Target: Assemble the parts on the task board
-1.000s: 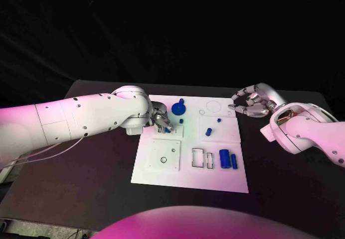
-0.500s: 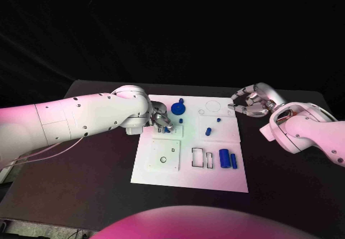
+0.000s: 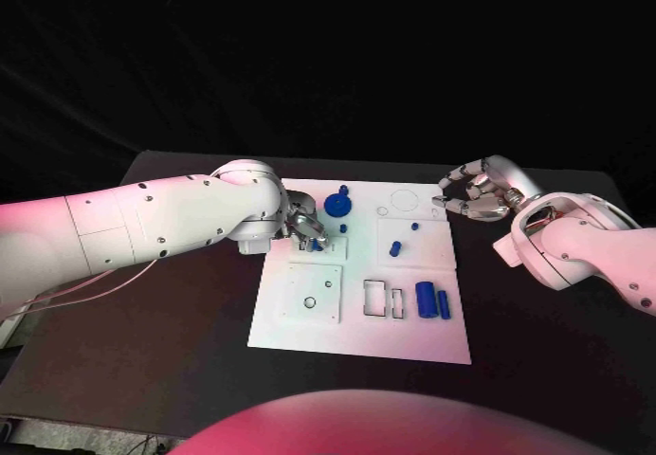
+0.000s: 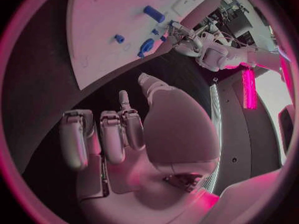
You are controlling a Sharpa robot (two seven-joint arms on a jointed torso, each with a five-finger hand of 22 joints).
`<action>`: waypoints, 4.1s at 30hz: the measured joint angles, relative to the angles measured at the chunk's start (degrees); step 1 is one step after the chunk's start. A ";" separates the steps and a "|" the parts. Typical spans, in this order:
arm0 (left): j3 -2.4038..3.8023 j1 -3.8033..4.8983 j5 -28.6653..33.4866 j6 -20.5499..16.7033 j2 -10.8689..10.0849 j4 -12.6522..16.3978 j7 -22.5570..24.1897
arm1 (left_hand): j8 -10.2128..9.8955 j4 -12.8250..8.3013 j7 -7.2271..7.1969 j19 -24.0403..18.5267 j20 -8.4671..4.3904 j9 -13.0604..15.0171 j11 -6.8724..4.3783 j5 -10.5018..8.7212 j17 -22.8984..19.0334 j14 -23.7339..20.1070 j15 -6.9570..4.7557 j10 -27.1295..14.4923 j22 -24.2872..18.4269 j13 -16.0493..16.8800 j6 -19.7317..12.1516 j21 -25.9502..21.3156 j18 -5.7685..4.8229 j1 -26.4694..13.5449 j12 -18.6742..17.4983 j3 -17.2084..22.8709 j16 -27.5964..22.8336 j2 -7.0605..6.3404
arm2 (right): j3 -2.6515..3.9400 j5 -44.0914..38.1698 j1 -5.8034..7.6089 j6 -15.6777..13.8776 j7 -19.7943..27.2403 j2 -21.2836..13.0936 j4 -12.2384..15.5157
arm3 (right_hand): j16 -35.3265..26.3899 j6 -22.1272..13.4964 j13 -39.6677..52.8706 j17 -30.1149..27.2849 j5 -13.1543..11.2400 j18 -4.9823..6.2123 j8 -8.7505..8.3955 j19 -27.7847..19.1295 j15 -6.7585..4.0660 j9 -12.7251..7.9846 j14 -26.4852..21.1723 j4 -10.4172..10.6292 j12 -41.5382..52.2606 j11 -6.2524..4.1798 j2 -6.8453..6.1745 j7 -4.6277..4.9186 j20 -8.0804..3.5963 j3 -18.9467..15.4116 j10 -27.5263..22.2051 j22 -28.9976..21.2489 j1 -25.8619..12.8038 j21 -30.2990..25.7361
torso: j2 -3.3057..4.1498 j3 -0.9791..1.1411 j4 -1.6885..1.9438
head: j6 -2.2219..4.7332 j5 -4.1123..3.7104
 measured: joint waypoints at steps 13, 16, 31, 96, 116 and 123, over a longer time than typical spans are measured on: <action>0.00 0.03 0.02 0.37 0.08 -0.34 0.03 | 0.34 1.36 -0.40 0.00 0.00 -1.03 -0.21 -1.13 0.00 0.00 0.00 0.21 0.00 0.00 0.40 0.21 -0.91 -1.97 0.17 -0.57 0.00 0.31 | 0.00 0.02 0.00 0.16 0.01 -0.07 0.04 | 0.00 0.00 0.00 0.05 0.00 0.00 0.22 0.00 0.00 0.00 0.00 0.01 0.00 0.00 0.00 0.00 0.00 -0.01 0.00 0.05 0.00 0.00 | 0.00 0.00 0.04 | -0.03 -0.07; -0.01 0.04 0.02 0.43 0.09 -0.42 0.03 | 0.68 2.01 -0.51 0.00 0.00 -1.41 -0.21 -1.54 0.00 0.00 0.00 0.21 0.00 0.00 0.50 0.21 -0.91 -2.93 0.17 -0.74 0.00 0.34 | 0.00 0.02 0.00 0.19 0.02 -0.07 0.04 | 0.00 0.00 0.00 0.05 0.00 0.00 0.22 0.00 0.00 0.00 0.00 0.01 0.00 0.00 0.00 0.00 0.00 -0.01 0.00 0.04 0.00 0.00 | -0.01 -0.01 0.04 | -0.03 -0.09; -0.04 0.04 0.06 0.86 0.20 -0.65 0.02 | 0.89 2.73 -0.62 0.00 0.01 -2.04 -0.21 -2.66 -0.01 0.00 0.00 0.21 0.00 0.11 0.60 0.40 -0.91 -4.08 0.43 -0.83 0.00 0.46 | 0.00 0.03 0.00 0.31 0.04 -0.09 0.07 | 0.00 0.00 0.04 0.04 0.00 0.00 0.22 0.14 0.00 0.04 0.00 0.01 0.00 0.00 -0.23 0.00 -0.14 -0.01 0.00 0.03 -0.23 0.00 | -0.02 -0.03 0.04 | -0.04 -0.20; -0.12 -0.01 2.90 2.67 0.32 -1.33 -0.05 | 2.86 2.01 -0.85 0.00 0.01 -5.65 -0.61 -0.43 -0.01 0.00 0.01 1.04 0.02 0.74 1.92 1.06 -0.91 -7.80 1.32 1.26 0.00 2.60 | 0.00 0.05 -0.13 0.79 0.15 0.01 -0.25 | 0.00 0.00 0.01 0.01 0.00 0.00 0.66 0.12 0.00 0.13 0.00 -0.23 0.00 0.00 -0.23 0.00 -0.12 0.23 0.00 0.04 -0.23 0.00 | -0.06 -0.02 0.05 | -0.04 -0.15; -0.11 0.02 5.79 2.63 0.38 -2.00 -0.05 | 3.99 0.86 -0.72 -0.20 0.21 -7.39 -0.62 -2.67 -0.01 0.00 0.01 1.86 0.02 1.50 1.90 1.56 -0.91 -8.78 2.17 3.56 0.00 5.54 | 0.00 0.05 -0.21 1.17 0.15 -0.05 -0.24 | 0.00 0.00 0.00 0.00 0.00 0.00 0.66 0.12 0.00 0.11 0.00 -0.22 0.00 0.00 -0.23 0.00 -0.12 0.22 0.00 0.03 -0.23 0.00 | -0.01 -0.03 0.01 | -0.04 -0.24; -0.11 0.08 7.26 2.97 0.65 -2.71 -0.19 | 4.01 0.86 -0.72 0.01 0.42 -7.74 -0.82 -2.68 -0.01 0.00 0.01 2.06 0.01 2.30 1.90 1.56 -0.91 -9.06 2.69 3.56 0.00 5.82 | 0.00 0.05 -0.21 1.27 0.15 -0.03 -0.25 | 0.00 0.00 0.00 0.00 0.00 0.00 0.65 0.12 0.00 0.11 0.00 -0.22 0.00 0.00 -0.23 0.00 -0.12 0.22 0.00 0.02 -0.23 0.00 | 0.00 0.01 0.01 | -0.04 -0.25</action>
